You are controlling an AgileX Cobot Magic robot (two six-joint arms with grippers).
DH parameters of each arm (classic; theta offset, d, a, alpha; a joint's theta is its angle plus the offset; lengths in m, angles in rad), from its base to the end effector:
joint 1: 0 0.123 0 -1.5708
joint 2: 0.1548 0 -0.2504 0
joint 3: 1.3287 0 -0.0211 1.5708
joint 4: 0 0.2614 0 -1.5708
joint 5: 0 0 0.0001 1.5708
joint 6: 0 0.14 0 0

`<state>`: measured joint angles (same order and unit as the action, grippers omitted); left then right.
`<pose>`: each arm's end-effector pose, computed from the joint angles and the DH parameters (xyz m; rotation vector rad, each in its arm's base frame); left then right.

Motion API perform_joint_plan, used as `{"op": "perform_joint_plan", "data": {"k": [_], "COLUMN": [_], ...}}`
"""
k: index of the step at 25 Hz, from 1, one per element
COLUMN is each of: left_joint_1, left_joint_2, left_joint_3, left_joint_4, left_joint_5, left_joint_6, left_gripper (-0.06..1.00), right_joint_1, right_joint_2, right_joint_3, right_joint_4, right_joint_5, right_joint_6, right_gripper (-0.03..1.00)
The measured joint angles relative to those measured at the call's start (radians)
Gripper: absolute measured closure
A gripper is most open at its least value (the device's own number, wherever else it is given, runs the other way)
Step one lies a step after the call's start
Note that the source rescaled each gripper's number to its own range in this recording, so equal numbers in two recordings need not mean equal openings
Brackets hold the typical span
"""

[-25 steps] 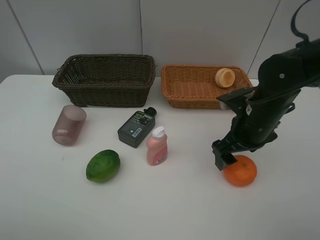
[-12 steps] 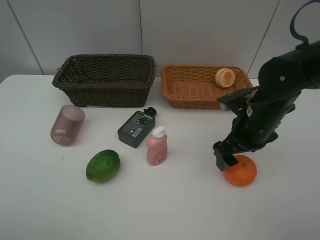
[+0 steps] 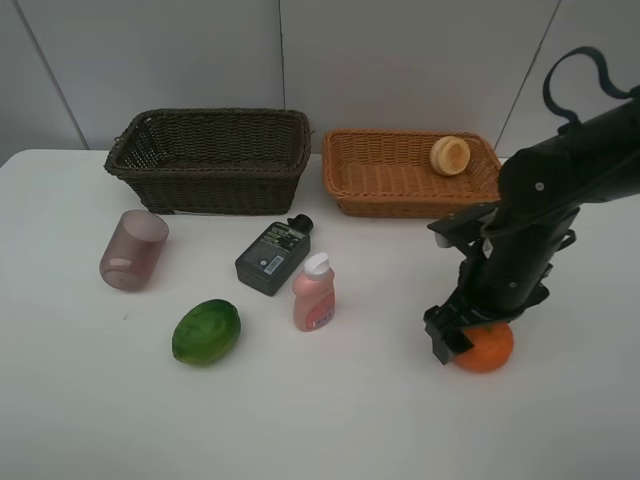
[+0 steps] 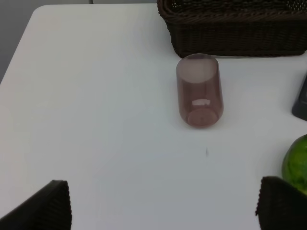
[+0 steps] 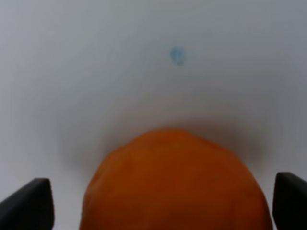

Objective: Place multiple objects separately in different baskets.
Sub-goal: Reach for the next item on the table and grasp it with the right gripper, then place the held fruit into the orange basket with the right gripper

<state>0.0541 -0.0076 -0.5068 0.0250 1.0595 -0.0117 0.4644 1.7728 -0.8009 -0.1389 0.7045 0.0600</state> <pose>0.0811 0.0074 0.2631 -0.0681 2.0277 0.0566 0.2447 0.1085 0.0293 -0.7920 3.0312 -0.1421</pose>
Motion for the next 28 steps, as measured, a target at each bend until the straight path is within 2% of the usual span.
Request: {"op": "perform_joint_plan", "data": {"k": [12, 14, 16, 17, 18, 28], "left_joint_1": [0.000, 0.000, 0.000, 0.000, 0.000, 0.000], "left_joint_2": [0.000, 0.000, 0.000, 0.000, 0.000, 0.000], "left_joint_3": [0.000, 0.000, 0.000, 0.000, 0.000, 0.000], "left_joint_4": [0.000, 0.000, 0.000, 0.000, 0.000, 0.000], "left_joint_5": [0.000, 0.000, 0.000, 0.000, 0.000, 0.000], "left_joint_6": [0.000, 0.000, 0.000, 0.000, 0.000, 0.000], "left_gripper": [-0.06, -0.06, -0.06, -0.06, -0.06, -0.06], "right_joint_1": [0.000, 0.000, 0.000, 0.000, 0.000, 0.000], "right_joint_2": [0.062, 0.063, 0.063, 0.063, 0.063, 0.063], "right_joint_3": [0.000, 0.000, 0.000, 0.000, 0.000, 0.000], "right_joint_4": [-0.022, -0.022, -0.024, -0.026, -0.026, -0.026], "right_joint_5": [-0.002, -0.001, -0.001, -0.001, -0.001, 0.004], "right_joint_6": [0.000, 0.000, -0.002, -0.003, -0.004, -0.004], "right_gripper": [-0.01, 0.05, 0.17, 0.27, 0.31, 0.31]}}
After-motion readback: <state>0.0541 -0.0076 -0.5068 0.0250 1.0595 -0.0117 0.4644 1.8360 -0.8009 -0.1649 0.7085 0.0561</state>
